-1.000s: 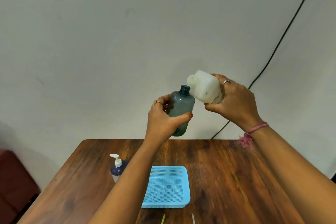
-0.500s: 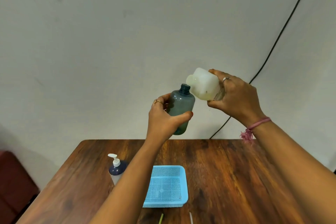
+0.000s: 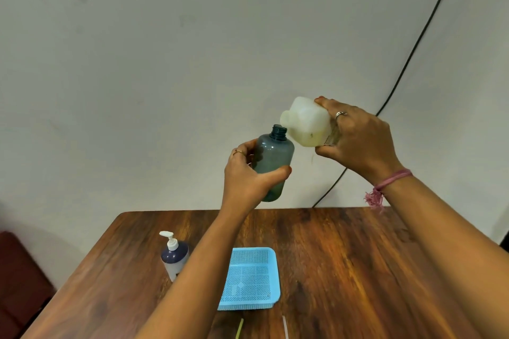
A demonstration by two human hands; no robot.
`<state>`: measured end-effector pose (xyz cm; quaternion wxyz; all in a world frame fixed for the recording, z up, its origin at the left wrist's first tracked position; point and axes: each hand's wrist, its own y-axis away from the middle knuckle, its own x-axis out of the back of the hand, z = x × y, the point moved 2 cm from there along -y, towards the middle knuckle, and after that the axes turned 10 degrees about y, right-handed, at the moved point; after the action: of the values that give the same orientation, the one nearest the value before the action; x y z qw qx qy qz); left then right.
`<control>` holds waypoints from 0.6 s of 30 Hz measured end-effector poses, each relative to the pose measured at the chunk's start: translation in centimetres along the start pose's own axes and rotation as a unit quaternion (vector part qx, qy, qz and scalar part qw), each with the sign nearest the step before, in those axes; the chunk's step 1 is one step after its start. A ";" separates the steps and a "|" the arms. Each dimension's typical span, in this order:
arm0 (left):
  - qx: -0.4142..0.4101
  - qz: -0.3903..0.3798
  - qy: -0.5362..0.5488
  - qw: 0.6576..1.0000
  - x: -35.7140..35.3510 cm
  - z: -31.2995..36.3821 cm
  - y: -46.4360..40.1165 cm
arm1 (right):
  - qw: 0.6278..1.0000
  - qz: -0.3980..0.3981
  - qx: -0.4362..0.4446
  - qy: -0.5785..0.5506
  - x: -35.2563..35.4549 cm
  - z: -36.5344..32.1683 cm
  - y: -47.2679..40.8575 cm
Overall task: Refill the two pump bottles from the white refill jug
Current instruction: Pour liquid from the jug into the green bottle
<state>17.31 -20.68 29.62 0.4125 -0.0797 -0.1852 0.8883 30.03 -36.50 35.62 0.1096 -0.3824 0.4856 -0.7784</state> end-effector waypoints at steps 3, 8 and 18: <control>0.000 0.000 0.003 1.000 0.0 0.2 0.2 | 1.000 0.004 0.004 0.007 0.3 0.1 0.0; -0.003 -0.002 0.004 1.000 -0.2 0.4 0.6 | 1.000 0.006 0.010 0.018 0.8 0.1 0.1; -0.012 0.000 -0.001 1.000 -0.3 0.9 1.1 | 0.999 0.018 0.024 0.023 1.9 0.3 0.1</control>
<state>16.49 -21.81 29.97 0.4111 -0.0837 -0.1961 0.8863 28.92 -37.79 36.50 0.1214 -0.3525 0.4763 -0.7963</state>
